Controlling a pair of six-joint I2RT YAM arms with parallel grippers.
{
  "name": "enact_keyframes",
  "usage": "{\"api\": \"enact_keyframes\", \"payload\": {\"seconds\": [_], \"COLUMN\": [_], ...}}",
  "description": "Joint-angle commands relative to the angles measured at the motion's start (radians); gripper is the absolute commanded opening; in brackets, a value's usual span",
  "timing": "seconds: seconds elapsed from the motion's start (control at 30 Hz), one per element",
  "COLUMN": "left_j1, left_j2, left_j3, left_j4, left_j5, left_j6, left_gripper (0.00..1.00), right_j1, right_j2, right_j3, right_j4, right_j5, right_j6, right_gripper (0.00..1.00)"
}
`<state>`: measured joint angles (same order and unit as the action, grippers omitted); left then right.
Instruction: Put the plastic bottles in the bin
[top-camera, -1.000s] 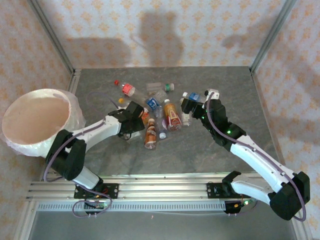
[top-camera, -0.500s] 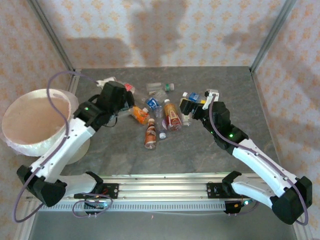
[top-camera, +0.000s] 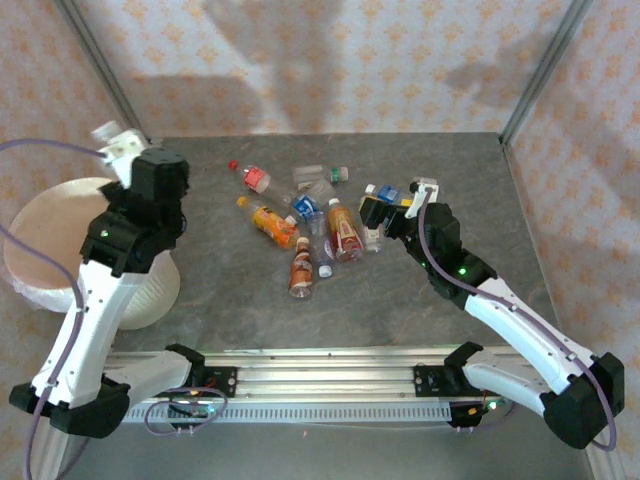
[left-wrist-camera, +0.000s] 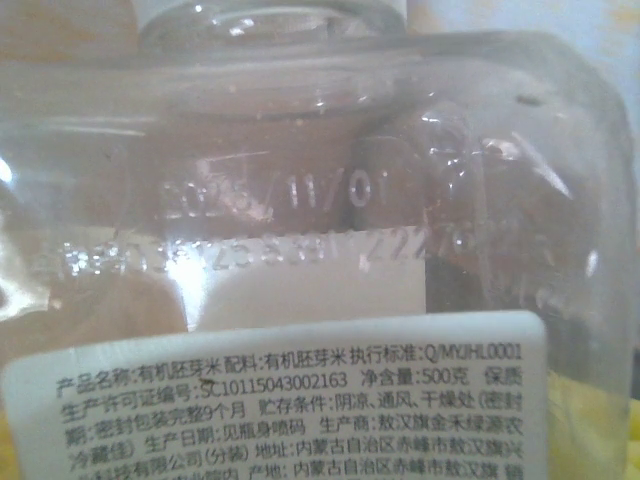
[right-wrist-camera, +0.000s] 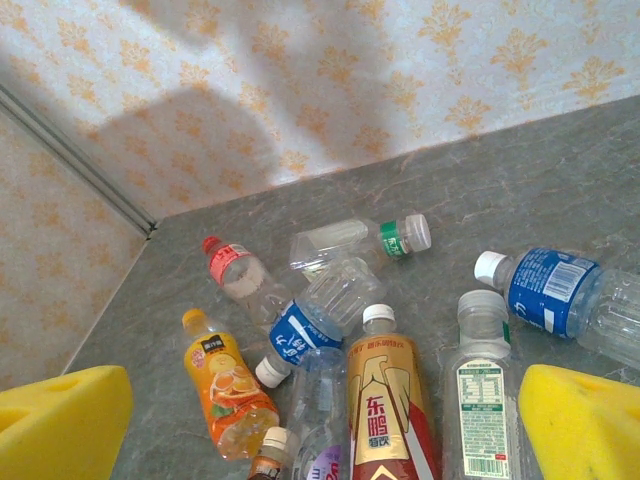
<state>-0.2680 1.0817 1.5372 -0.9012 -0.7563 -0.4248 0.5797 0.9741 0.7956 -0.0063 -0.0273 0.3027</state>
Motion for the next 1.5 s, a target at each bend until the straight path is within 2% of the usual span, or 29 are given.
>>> {"api": "enact_keyframes", "payload": {"seconds": [0.0,0.1,0.37,0.57,0.7,1.03,1.27,1.47], "left_j1": [0.118,0.256,0.555,0.708,0.747,0.762,0.762,0.761], "left_j2": [-0.044,-0.065,-0.105,-0.154,-0.149,-0.115,-0.092,-0.095], "left_j3": [-0.013,-0.045,-0.184,-0.332,-0.374,-0.416,-0.405,-0.400], "left_j4": [0.026,0.019,0.022,0.068,0.074,0.017,-0.050,-0.074], "left_j5": [-0.091,-0.014,0.202,0.359,0.406,0.394,0.343,0.316], "left_j6": [0.022,0.005,-0.076,-0.205,-0.255,-0.426,-0.512,-0.531], "left_gripper": [0.73,0.73,0.73,0.75,0.77,0.92,0.96,1.00], "right_j1": [0.002,0.003,0.002,0.002,0.001,0.002,0.002,0.002], "right_j2": [0.001,0.013,0.050,0.063,0.061,0.063,0.064,0.069], "right_j3": [0.022,0.031,0.051,0.067,0.070,0.066,0.063,0.067], "right_j4": [0.008,0.007,0.005,0.001,-0.013,-0.020,-0.022,-0.023], "right_j5": [-0.007,-0.017,-0.042,-0.060,-0.058,-0.058,-0.055,-0.058], "right_j6": [-0.017,-0.022,-0.016,-0.012,-0.012,-0.004,-0.004,-0.003], "right_gripper": [0.99,0.99,0.99,0.99,0.99,0.99,0.99,0.99]}}
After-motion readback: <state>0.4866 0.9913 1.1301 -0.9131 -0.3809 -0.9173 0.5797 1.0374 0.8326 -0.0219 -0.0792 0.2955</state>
